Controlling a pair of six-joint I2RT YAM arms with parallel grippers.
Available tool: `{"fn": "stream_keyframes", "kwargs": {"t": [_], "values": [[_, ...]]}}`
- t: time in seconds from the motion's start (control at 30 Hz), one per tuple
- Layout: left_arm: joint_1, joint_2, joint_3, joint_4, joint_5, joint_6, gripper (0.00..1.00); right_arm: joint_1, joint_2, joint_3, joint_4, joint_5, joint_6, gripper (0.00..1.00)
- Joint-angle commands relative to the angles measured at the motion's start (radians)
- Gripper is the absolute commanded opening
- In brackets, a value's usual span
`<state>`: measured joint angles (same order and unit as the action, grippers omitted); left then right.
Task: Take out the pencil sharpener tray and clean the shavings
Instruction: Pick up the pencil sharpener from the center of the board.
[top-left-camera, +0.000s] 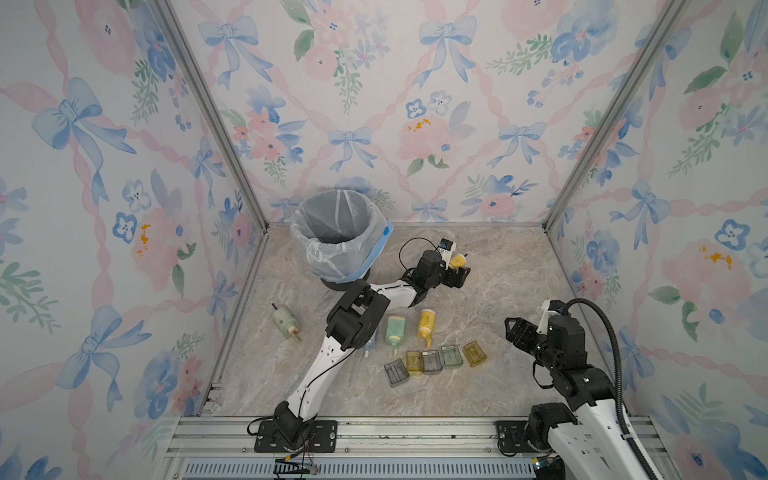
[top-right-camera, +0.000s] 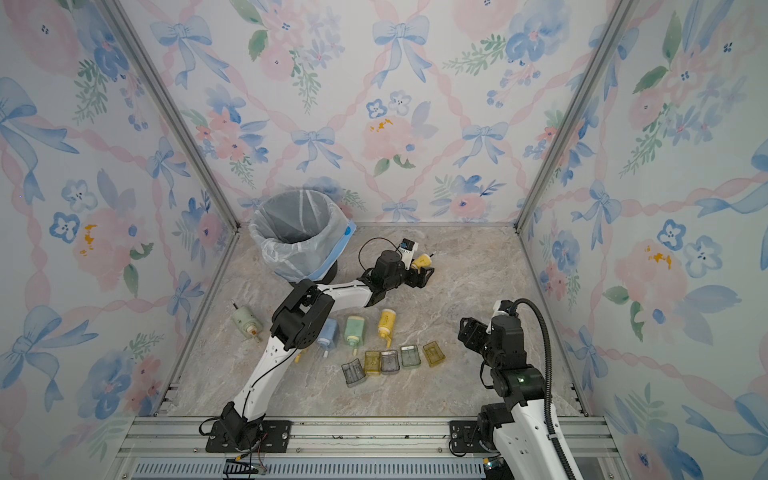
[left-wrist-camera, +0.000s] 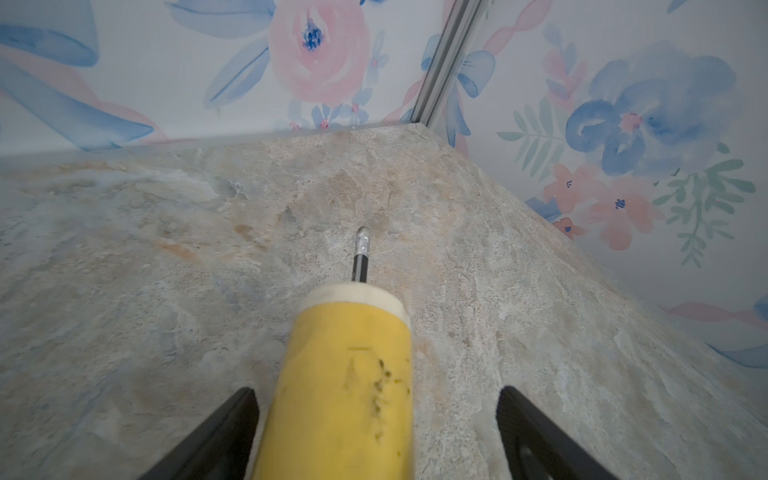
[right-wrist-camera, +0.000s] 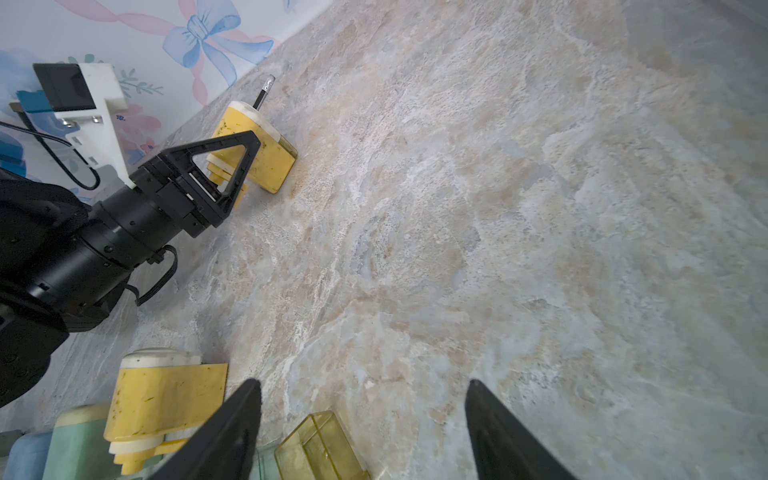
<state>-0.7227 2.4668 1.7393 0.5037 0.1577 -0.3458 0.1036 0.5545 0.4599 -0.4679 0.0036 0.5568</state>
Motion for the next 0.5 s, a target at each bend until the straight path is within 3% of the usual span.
{"fn": "stream_keyframes", "kwargs": {"t": [0.0, 0.27, 0.47], "values": [[0.008, 0.028, 0.029, -0.037, 0.01, -0.03, 0.89, -0.017, -0.001, 0.028, -0.023, -0.017, -0.017, 0.77], [0.007, 0.041, 0.058, -0.089, -0.016, -0.043, 0.8, -0.044, -0.006, 0.026, -0.025, -0.035, -0.025, 0.77], [0.008, 0.044, 0.066, -0.103, -0.066, -0.064, 0.65, -0.053, -0.008, 0.022, -0.024, -0.044, -0.024, 0.77]]}}
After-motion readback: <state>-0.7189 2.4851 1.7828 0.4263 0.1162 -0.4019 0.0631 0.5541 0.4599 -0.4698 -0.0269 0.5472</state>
